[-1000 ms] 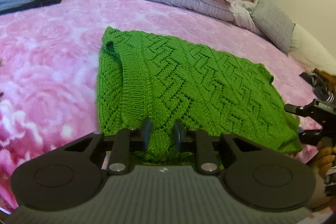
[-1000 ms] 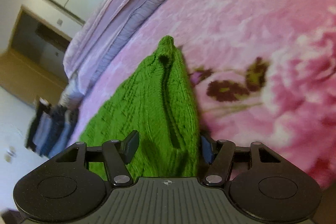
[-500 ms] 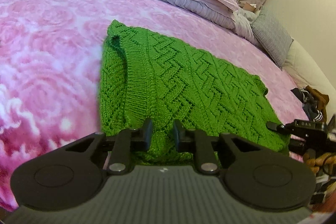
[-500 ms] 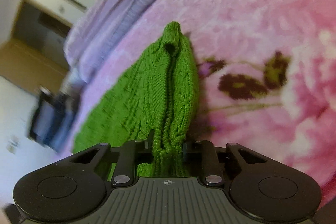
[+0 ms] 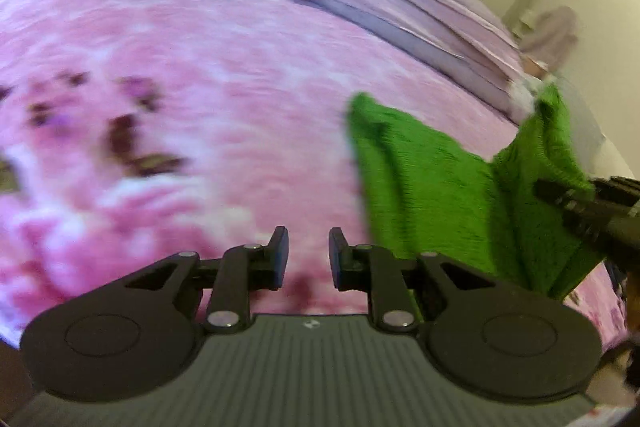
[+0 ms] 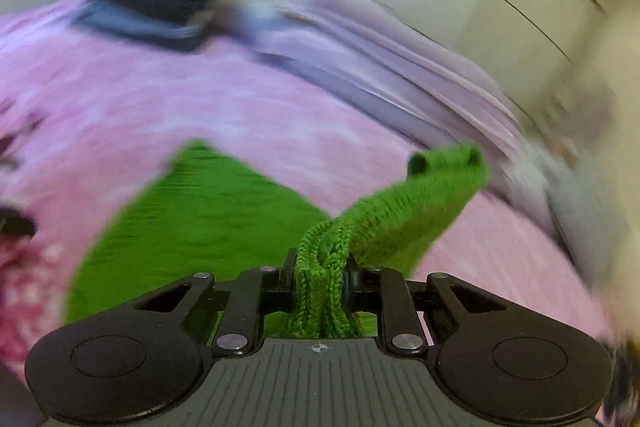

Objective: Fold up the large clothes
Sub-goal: 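Fold the lifted vest edge over with the right gripper and release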

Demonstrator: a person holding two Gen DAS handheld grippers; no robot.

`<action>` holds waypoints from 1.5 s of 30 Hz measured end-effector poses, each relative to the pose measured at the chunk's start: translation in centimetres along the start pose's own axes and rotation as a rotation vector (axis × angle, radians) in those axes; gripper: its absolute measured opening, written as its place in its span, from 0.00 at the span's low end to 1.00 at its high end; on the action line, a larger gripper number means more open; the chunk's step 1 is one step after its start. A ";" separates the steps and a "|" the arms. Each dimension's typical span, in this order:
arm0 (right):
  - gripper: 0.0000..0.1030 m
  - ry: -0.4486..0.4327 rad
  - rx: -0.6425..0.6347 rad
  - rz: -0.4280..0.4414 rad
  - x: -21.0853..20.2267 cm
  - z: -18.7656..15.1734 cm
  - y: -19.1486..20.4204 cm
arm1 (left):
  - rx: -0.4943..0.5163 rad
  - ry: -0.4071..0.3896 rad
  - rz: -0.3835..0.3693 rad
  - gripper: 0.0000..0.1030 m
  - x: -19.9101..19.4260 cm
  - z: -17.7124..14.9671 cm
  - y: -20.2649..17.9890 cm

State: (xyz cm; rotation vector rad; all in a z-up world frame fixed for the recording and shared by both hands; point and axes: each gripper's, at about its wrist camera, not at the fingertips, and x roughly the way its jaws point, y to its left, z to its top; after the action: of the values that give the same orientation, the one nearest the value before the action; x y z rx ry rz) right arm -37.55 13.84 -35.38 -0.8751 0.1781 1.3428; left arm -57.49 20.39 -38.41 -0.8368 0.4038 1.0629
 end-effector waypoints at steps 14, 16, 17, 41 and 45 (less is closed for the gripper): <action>0.60 -0.058 -0.115 0.256 -1.4 -1.7 5.0 | -0.061 0.010 -0.077 0.16 -1.1 0.9 1.6; 0.60 -0.109 0.004 0.304 -3.2 -1.7 1.4 | -0.044 0.004 -0.127 0.16 -0.6 2.1 0.3; 0.60 -0.125 0.059 0.309 -3.8 -1.6 -0.2 | -0.040 0.003 -0.157 0.16 -0.2 2.7 -0.4; 0.30 0.290 0.842 0.183 17.6 -5.0 -16.2 | -0.082 0.173 -0.359 0.14 19.2 11.5 -6.8; 0.29 0.274 0.724 0.161 18.0 -3.4 -15.0 | -0.040 0.095 -0.345 0.10 16.5 12.0 -7.1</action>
State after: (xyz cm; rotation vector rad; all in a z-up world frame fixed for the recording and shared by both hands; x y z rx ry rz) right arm -18.19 25.92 -41.46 -0.4232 0.9038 1.1688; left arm -44.84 37.86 -38.81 -0.9560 0.3043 0.7155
